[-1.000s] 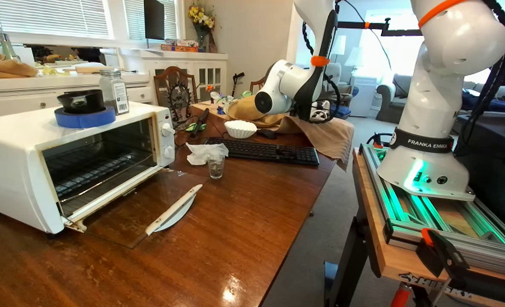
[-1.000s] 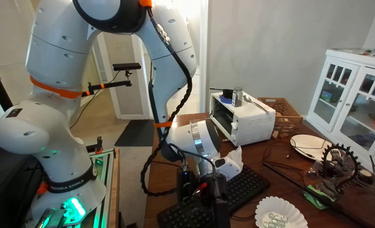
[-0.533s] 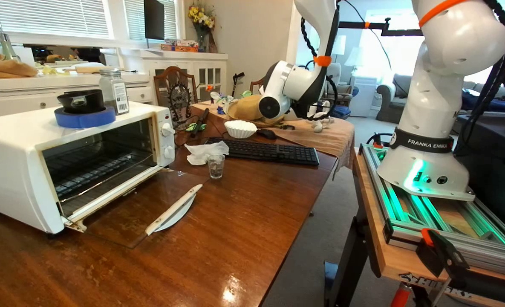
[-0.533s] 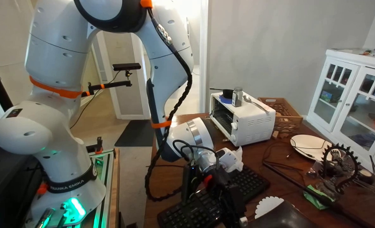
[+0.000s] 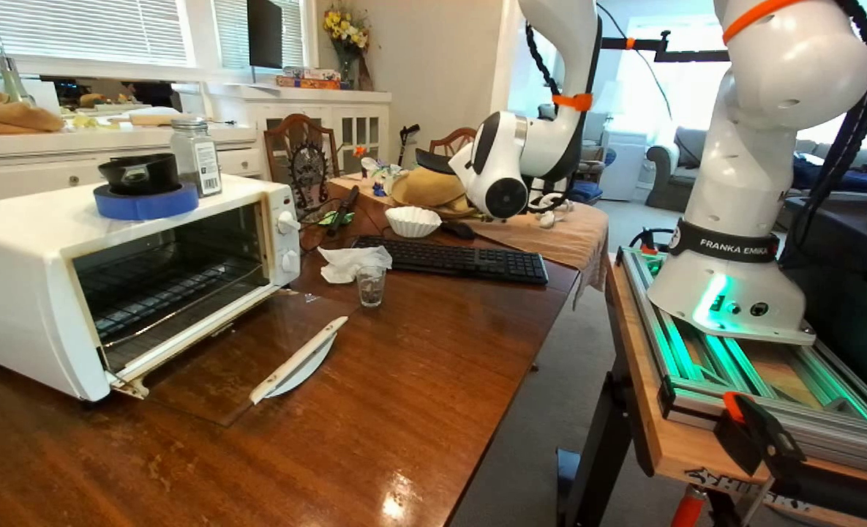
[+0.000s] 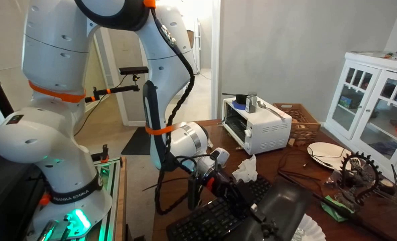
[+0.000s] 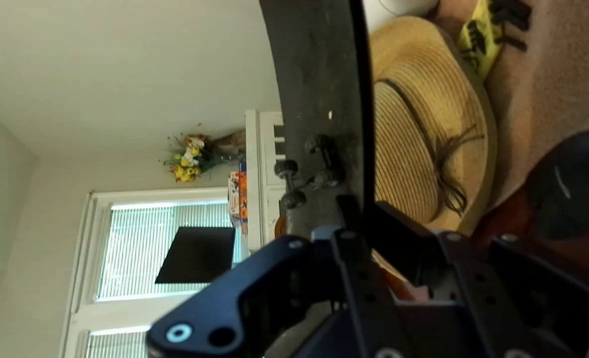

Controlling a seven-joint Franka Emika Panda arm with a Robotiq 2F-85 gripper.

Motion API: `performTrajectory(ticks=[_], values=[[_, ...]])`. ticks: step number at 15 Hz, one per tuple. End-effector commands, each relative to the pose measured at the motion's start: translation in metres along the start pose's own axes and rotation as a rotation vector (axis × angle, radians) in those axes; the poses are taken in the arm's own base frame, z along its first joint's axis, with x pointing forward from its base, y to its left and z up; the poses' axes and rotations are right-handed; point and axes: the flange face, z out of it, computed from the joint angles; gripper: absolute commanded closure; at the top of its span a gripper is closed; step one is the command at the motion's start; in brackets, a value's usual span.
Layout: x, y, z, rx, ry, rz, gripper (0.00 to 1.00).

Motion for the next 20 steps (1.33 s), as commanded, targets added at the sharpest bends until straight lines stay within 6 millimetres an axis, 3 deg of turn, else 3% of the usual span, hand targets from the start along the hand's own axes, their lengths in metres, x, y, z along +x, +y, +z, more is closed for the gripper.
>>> performTrajectory(ticks=[1,7,9,11,12,13,17,18,20], values=[[-0.011,0.017,-0.032,0.120,0.130,0.071,0.96],[-0.008,0.022,-0.047,0.327,0.337,-0.108,0.96],[-0.005,0.022,-0.046,0.333,0.338,-0.191,0.96],[-0.002,0.024,-0.039,0.231,0.207,-0.209,0.96],[-0.003,0.019,-0.042,0.286,0.269,-0.175,0.96],[-0.002,0.020,-0.041,0.276,0.259,-0.180,0.85],[-0.002,0.019,-0.041,0.278,0.260,-0.181,0.85],[-0.003,0.019,-0.041,0.278,0.260,-0.181,0.96],[0.021,0.029,-0.048,0.226,0.381,-0.219,0.96]])
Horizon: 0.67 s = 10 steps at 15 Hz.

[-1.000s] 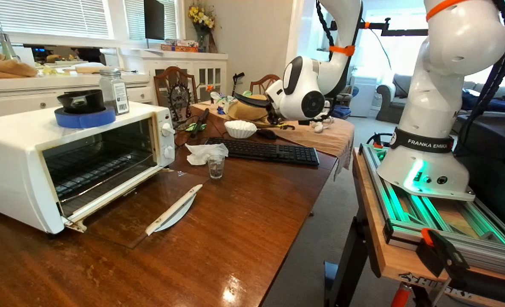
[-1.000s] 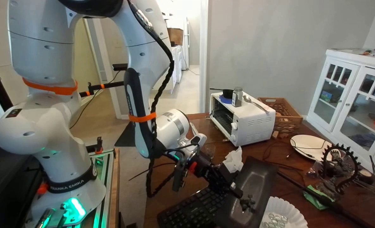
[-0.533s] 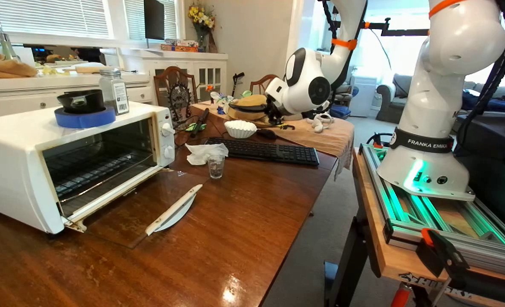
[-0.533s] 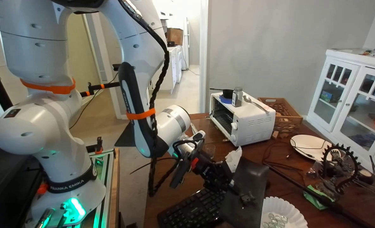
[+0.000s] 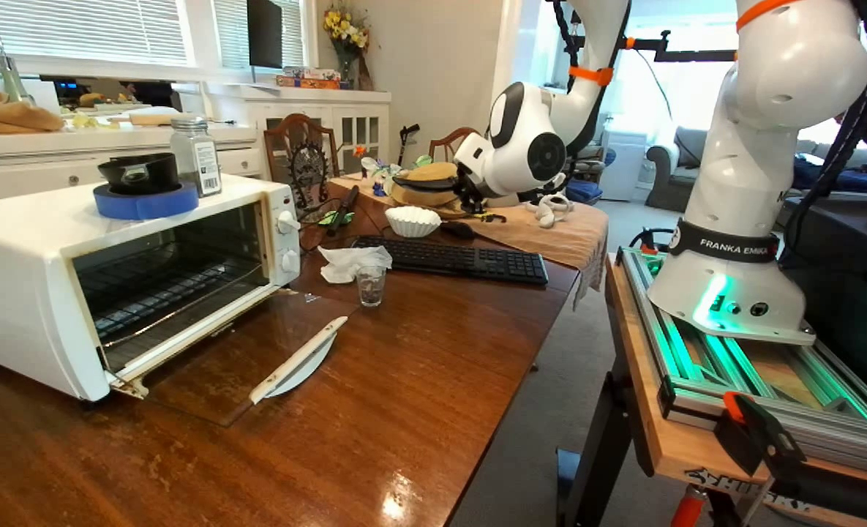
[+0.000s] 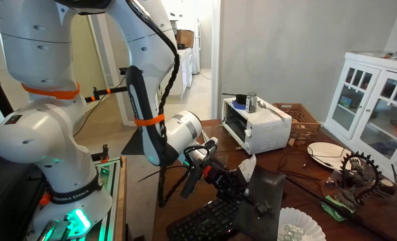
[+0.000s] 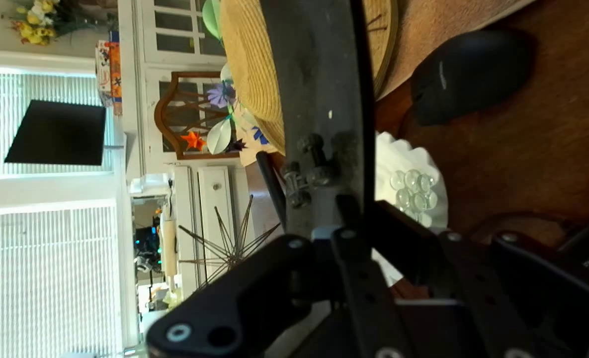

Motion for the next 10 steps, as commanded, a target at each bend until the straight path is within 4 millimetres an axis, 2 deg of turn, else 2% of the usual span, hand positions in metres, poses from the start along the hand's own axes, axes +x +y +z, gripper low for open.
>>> performTrajectory(ticks=[1,2,5,7,10], values=[[0.038,0.020,-0.008,-0.072,0.142,-0.089,0.96],[0.053,0.025,-0.010,-0.088,0.179,-0.117,0.96],[0.119,0.040,-0.032,-0.117,0.315,-0.185,0.96],[0.158,0.037,-0.059,-0.127,0.408,-0.235,0.96],[0.199,0.029,-0.095,-0.137,0.558,-0.298,0.96]])
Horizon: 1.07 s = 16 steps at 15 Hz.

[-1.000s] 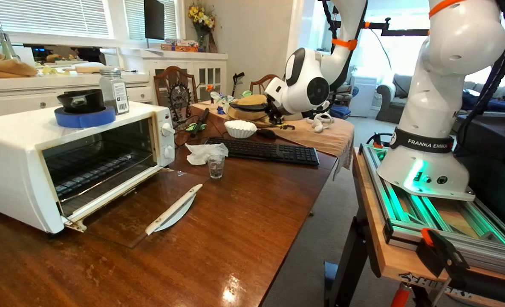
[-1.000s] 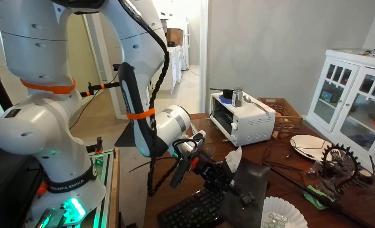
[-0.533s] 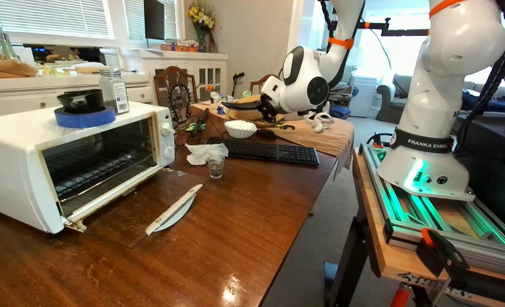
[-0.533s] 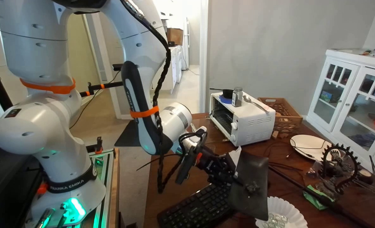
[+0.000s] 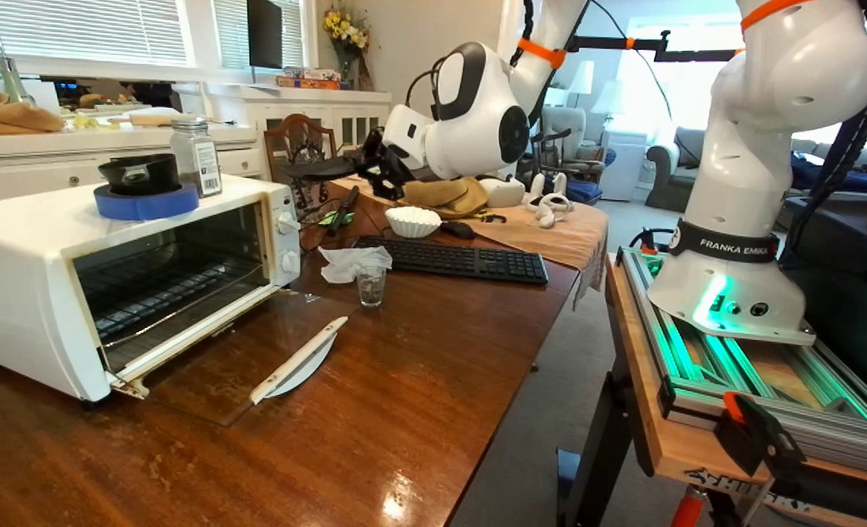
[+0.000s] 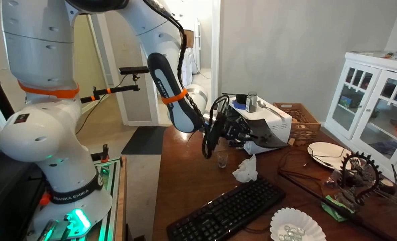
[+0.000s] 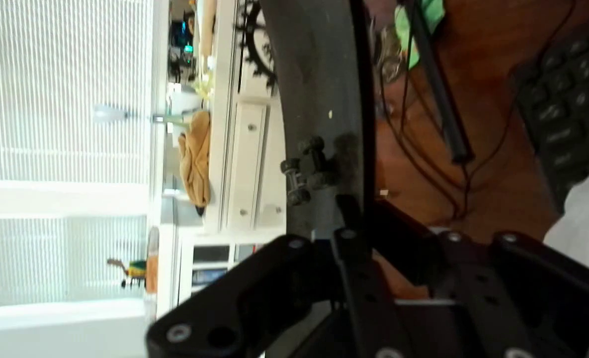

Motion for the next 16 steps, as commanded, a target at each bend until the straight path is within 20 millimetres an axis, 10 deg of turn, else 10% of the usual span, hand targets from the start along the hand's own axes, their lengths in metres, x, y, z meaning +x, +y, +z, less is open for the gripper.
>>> performTrajectory(ticks=[1,7,16], values=[[0.051,0.001,-0.012,-0.013,0.178,-0.090,0.96],[0.085,0.001,-0.023,-0.040,0.208,-0.147,0.96],[0.082,0.005,-0.043,-0.058,0.308,-0.097,0.96]])
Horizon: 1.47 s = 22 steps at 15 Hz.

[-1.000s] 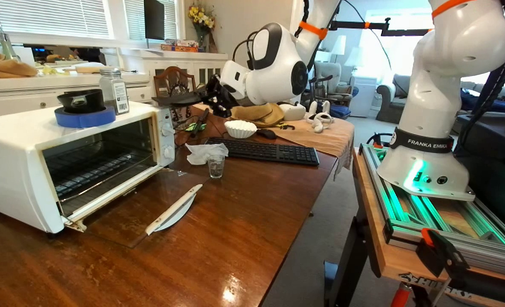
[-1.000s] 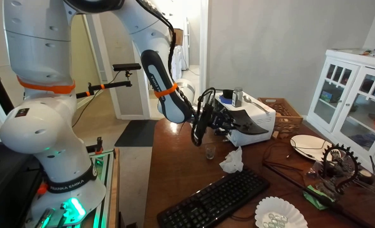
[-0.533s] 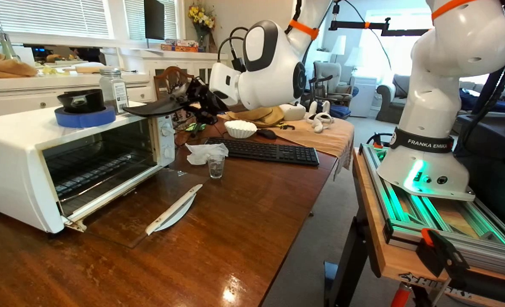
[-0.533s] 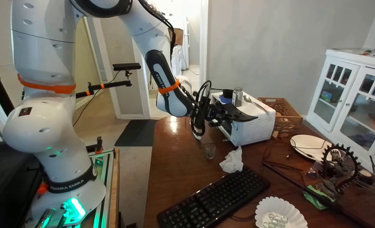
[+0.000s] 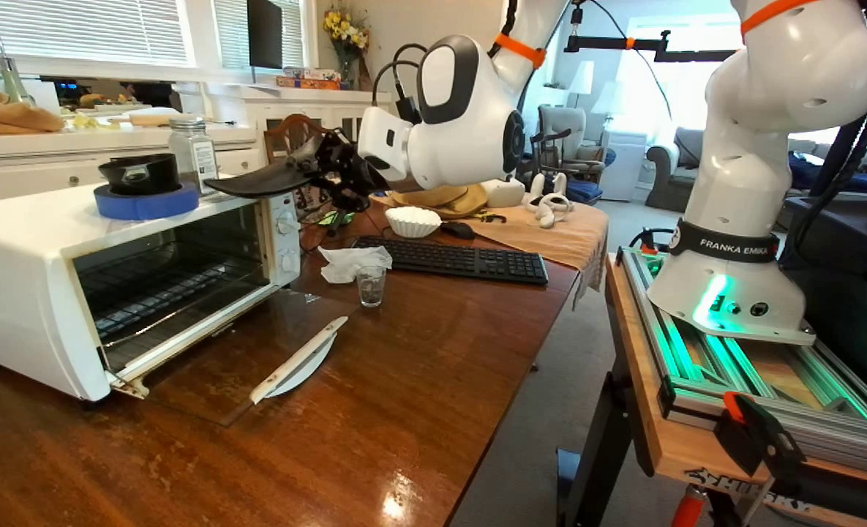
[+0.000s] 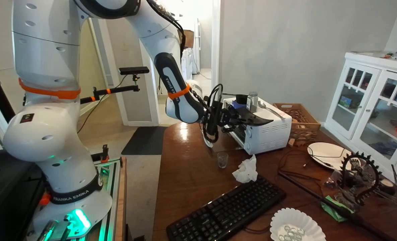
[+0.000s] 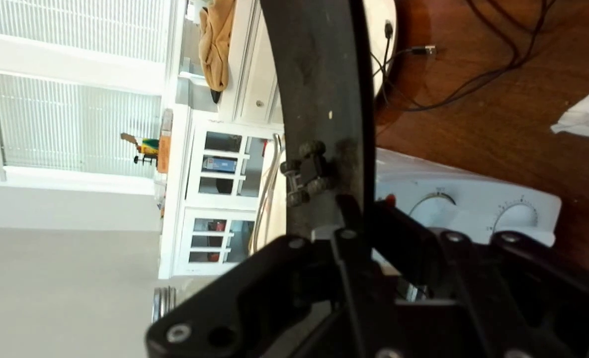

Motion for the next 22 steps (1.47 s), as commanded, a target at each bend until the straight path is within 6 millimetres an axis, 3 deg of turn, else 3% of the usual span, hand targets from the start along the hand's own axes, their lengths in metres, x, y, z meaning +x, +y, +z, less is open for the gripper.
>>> performTrajectory(ticks=[1,7,9,13,14,15,20,21,22], values=[[0.028,0.011,-0.031,0.008,0.104,0.024,0.96],[0.069,0.025,-0.067,0.015,0.220,0.096,0.96],[0.063,0.022,-0.065,0.010,0.201,0.120,0.96],[0.023,0.007,-0.039,0.044,0.087,0.284,0.96],[0.039,0.011,-0.042,0.037,0.127,0.211,0.96],[0.032,0.008,-0.038,0.042,0.111,0.219,0.85],[0.039,0.009,-0.041,0.041,0.125,0.215,0.85],[0.039,0.009,-0.041,0.041,0.125,0.215,0.96],[0.034,0.006,-0.037,0.044,0.136,0.221,0.96]])
